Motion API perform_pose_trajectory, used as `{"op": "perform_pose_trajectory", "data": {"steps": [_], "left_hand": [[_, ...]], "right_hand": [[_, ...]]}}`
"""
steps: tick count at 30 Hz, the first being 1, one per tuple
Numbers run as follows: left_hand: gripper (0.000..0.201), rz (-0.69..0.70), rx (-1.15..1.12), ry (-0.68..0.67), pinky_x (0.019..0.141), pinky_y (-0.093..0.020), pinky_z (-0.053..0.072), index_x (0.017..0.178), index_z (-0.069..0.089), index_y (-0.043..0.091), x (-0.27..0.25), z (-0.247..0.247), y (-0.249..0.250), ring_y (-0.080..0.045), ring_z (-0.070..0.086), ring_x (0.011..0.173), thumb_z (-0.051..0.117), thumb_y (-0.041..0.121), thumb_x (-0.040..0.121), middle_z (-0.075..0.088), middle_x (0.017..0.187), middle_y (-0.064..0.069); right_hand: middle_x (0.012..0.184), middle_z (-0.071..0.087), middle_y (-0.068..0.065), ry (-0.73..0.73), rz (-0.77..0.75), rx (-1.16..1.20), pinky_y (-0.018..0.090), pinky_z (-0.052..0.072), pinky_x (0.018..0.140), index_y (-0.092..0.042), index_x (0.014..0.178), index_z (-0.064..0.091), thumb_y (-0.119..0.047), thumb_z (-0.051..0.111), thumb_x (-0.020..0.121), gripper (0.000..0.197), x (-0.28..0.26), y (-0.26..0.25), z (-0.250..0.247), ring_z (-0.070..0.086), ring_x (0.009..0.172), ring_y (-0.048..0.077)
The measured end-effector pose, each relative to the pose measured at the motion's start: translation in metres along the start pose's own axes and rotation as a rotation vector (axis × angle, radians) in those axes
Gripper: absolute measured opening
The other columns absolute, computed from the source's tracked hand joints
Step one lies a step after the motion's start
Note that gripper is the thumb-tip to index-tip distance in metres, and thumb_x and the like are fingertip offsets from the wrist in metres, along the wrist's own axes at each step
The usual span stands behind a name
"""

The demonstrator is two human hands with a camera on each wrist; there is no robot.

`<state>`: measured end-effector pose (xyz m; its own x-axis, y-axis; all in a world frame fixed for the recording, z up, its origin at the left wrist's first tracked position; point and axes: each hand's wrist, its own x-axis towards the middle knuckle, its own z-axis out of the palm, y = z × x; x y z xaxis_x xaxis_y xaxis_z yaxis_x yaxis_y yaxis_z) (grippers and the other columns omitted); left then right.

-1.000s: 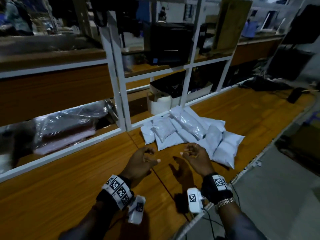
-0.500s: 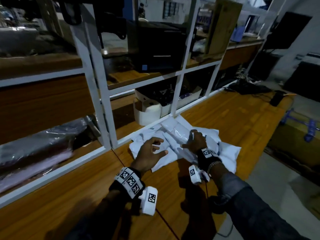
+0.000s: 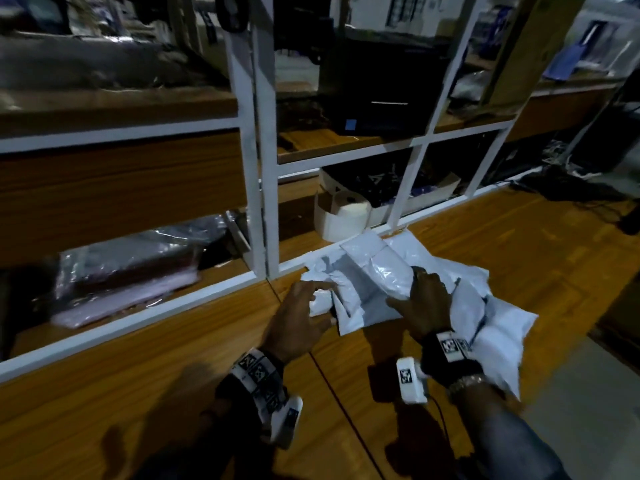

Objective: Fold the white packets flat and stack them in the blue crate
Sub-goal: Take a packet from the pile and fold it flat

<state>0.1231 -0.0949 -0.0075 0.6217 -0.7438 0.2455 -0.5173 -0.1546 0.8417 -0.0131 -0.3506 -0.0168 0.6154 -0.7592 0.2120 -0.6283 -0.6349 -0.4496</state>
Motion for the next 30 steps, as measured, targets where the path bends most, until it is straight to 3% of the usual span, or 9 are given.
{"op": "perform_pose_trajectory", "data": {"steps": [3, 5, 10, 15, 19, 25, 28, 30], "left_hand": [[0.059, -0.042, 0.101, 0.080, 0.096, -0.030, 0.052, 0.128, 0.051, 0.041, -0.033, -0.018, 0.000, -0.004, 0.051, 0.117, 0.083, 0.028, 0.081, 0.046, 0.126, 0.020], [0.060, -0.094, 0.157, 0.157, 0.091, -0.028, 0.054, 0.125, 0.051, 0.044, -0.061, -0.034, 0.003, -0.001, 0.052, 0.111, 0.084, 0.028, 0.078, 0.046, 0.123, 0.022], [0.067, -0.155, 0.275, 0.231, 0.086, -0.027, 0.053, 0.131, 0.048, 0.034, -0.130, -0.069, 0.005, -0.006, 0.053, 0.113, 0.086, 0.032, 0.076, 0.046, 0.127, 0.014], [0.080, -0.260, 0.395, 0.352, 0.087, -0.036, 0.055, 0.137, 0.045, 0.029, -0.203, -0.096, 0.019, -0.008, 0.051, 0.112, 0.089, 0.034, 0.071, 0.044, 0.135, 0.007], [0.089, -0.310, 0.494, 0.398, 0.094, -0.047, 0.051, 0.140, 0.046, 0.023, -0.270, -0.116, 0.019, -0.024, 0.049, 0.124, 0.092, 0.039, 0.065, 0.045, 0.137, -0.001], [0.078, -0.234, 0.581, 0.486, 0.088, -0.050, 0.050, 0.133, 0.045, 0.027, -0.362, -0.132, 0.019, -0.029, 0.052, 0.117, 0.086, 0.047, 0.070, 0.048, 0.129, 0.000], [0.069, -0.224, 0.530, 0.553, 0.082, -0.046, 0.052, 0.131, 0.046, 0.027, -0.394, -0.134, 0.022, -0.025, 0.055, 0.112, 0.071, 0.066, 0.080, 0.050, 0.124, 0.003], [0.067, -0.256, 0.501, 0.610, 0.082, -0.045, 0.052, 0.129, 0.052, 0.022, -0.411, -0.136, 0.018, -0.021, 0.057, 0.109, 0.072, 0.063, 0.080, 0.055, 0.122, 0.004]], "right_hand": [[0.115, 0.064, 0.007, -0.050, -0.089, 0.167, 0.047, 0.054, 0.088, -0.023, 0.129, 0.059, -0.060, 0.079, 0.052, 0.088, -0.046, -0.029, 0.002, 0.063, 0.109, 0.031], [0.113, 0.062, 0.010, -0.080, -0.172, 0.230, 0.045, 0.052, 0.090, -0.019, 0.130, 0.060, -0.054, 0.083, 0.052, 0.088, -0.077, -0.049, 0.001, 0.061, 0.107, 0.032], [0.111, 0.058, 0.006, -0.271, -0.287, 0.175, 0.046, 0.052, 0.087, -0.022, 0.131, 0.055, -0.067, 0.072, 0.046, 0.098, -0.128, -0.082, 0.010, 0.059, 0.106, 0.030], [0.118, 0.056, 0.006, -0.433, -0.423, 0.123, 0.042, 0.050, 0.090, -0.018, 0.125, 0.057, -0.059, 0.088, 0.053, 0.088, -0.170, -0.120, 0.023, 0.057, 0.111, 0.027], [0.124, 0.055, 0.005, -0.532, -0.553, 0.168, 0.044, 0.048, 0.095, -0.021, 0.136, 0.053, -0.053, 0.091, 0.052, 0.098, -0.210, -0.153, 0.036, 0.055, 0.115, 0.027], [0.129, 0.050, 0.004, -0.637, -0.738, 0.120, 0.039, 0.041, 0.098, -0.026, 0.144, 0.046, -0.053, 0.086, 0.058, 0.099, -0.280, -0.200, 0.048, 0.048, 0.121, 0.027], [0.135, 0.046, 0.001, -0.693, -0.822, 0.107, 0.035, 0.031, 0.102, -0.028, 0.148, 0.042, -0.051, 0.085, 0.063, 0.098, -0.304, -0.211, 0.057, 0.043, 0.128, 0.025], [0.135, 0.045, -0.001, -0.699, -0.861, 0.085, 0.031, 0.025, 0.100, -0.031, 0.149, 0.040, -0.052, 0.082, 0.065, 0.096, -0.317, -0.219, 0.059, 0.040, 0.129, 0.023]]}}
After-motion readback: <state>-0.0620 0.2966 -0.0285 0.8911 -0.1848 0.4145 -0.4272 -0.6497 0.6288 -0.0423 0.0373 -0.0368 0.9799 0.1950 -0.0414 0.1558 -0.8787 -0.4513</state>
